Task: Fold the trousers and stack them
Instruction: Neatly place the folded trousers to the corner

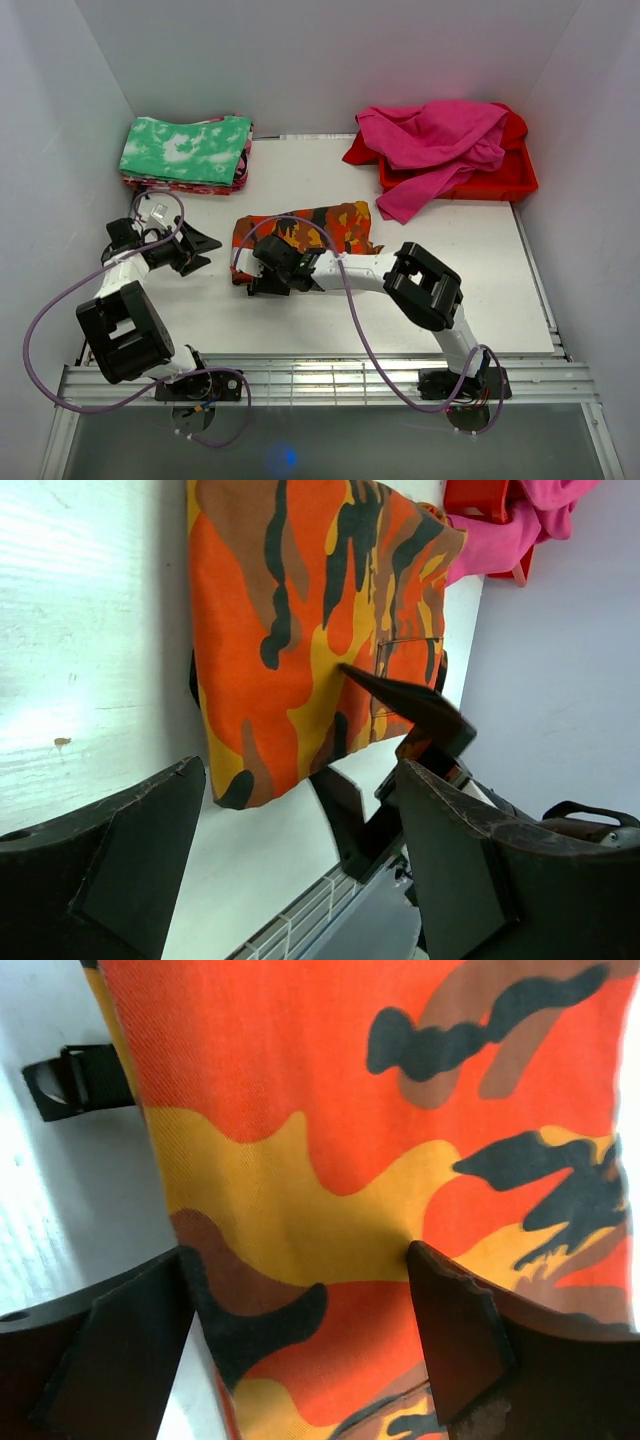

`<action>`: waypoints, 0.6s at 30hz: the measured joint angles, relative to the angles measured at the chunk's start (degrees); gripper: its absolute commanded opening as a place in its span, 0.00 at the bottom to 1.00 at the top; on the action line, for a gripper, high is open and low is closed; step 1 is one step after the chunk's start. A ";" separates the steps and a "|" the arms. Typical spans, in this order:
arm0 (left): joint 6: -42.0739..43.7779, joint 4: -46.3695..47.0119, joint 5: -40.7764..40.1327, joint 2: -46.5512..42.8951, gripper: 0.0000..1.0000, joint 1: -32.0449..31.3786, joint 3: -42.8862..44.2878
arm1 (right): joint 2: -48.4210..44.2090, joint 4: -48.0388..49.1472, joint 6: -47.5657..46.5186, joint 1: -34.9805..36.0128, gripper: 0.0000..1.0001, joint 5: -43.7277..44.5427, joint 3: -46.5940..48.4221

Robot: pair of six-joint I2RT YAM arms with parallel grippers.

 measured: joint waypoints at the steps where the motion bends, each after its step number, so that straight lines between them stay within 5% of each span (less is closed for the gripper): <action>1: -0.02 -0.04 -0.22 0.00 0.88 0.11 -0.42 | -0.07 1.27 -0.57 0.00 0.67 0.11 -0.85; 2: -0.09 0.09 -0.50 0.00 0.88 0.22 -0.76 | -0.26 2.40 -0.87 0.00 0.48 0.17 -1.57; 4: -0.39 0.48 -0.98 0.00 0.89 0.33 -1.36 | -0.24 4.52 -1.79 0.11 0.29 0.37 -3.41; 5: -0.74 0.98 -1.20 0.00 0.91 0.35 -1.79 | -0.24 5.20 -2.34 0.20 0.08 0.79 -4.07; 18: -7.10 6.23 -7.15 3.26 0.98 -3.89 -4.81 | -0.72 1.55 2.60 -3.69 0.08 -8.24 -0.90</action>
